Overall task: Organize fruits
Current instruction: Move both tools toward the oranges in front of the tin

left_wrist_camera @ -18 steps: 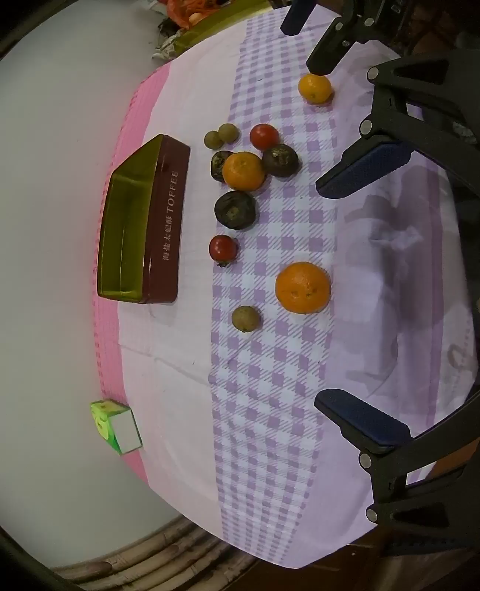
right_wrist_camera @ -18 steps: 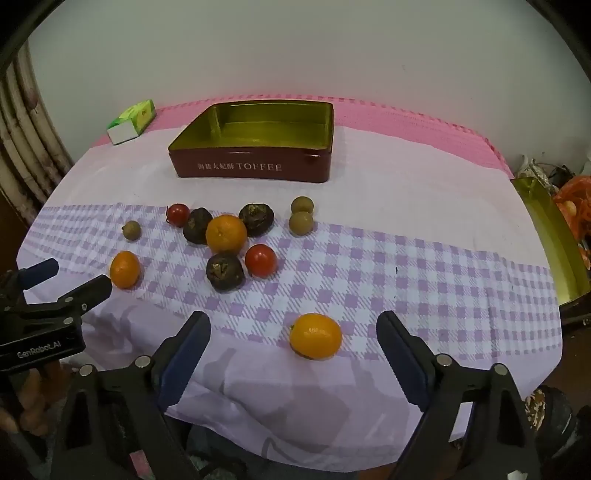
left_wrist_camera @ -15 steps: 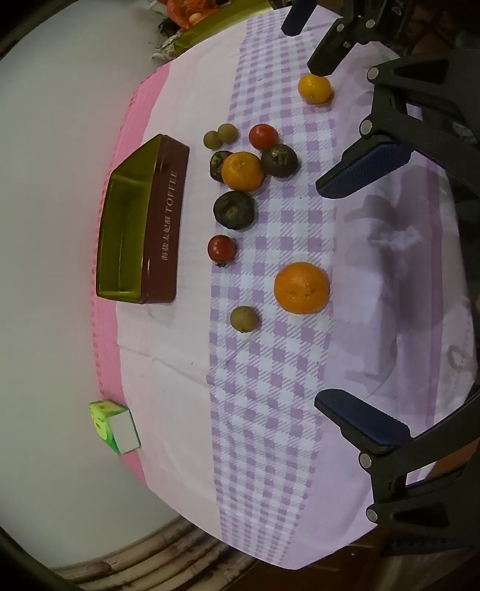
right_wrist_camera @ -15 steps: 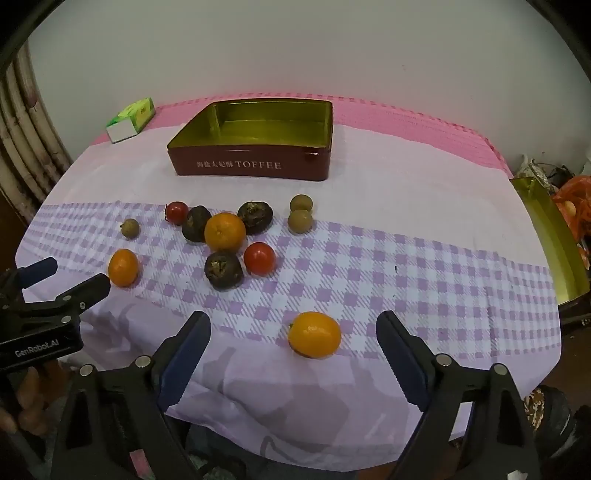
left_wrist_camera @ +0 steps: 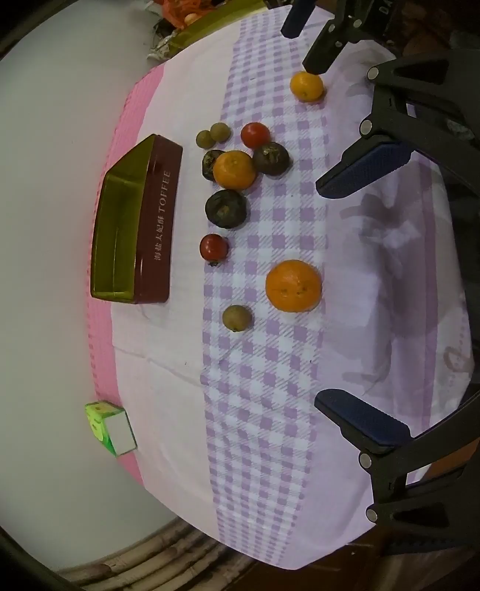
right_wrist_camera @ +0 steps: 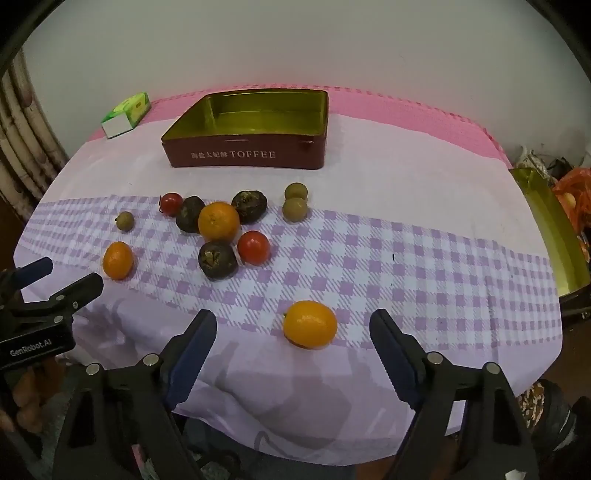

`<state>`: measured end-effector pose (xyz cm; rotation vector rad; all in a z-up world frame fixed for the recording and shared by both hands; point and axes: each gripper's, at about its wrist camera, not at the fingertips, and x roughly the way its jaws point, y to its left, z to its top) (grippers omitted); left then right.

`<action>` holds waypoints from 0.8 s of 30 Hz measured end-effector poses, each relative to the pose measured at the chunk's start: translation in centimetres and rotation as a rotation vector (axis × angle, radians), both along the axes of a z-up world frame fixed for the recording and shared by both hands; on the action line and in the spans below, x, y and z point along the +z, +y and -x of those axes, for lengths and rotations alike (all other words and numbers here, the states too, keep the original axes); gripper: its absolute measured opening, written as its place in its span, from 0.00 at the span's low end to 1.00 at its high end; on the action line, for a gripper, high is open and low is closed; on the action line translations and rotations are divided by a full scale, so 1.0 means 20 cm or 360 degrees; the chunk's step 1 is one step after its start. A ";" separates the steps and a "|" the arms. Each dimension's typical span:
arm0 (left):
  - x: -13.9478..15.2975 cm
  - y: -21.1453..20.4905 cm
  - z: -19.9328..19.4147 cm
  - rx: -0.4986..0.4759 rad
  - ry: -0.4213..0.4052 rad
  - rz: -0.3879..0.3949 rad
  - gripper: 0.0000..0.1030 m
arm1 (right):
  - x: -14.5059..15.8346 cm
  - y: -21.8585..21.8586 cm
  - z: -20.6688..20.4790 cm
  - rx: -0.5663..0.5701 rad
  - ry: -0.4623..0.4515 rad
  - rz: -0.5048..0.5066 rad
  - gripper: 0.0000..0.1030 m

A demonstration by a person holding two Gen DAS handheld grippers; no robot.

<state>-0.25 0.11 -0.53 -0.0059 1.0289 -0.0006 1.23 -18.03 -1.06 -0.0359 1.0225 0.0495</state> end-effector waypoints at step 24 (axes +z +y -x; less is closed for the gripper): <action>-0.03 -0.01 -0.01 -0.0009 0.0029 -0.0011 0.99 | -0.05 -0.02 0.00 -0.0015 0.0061 -0.0007 0.72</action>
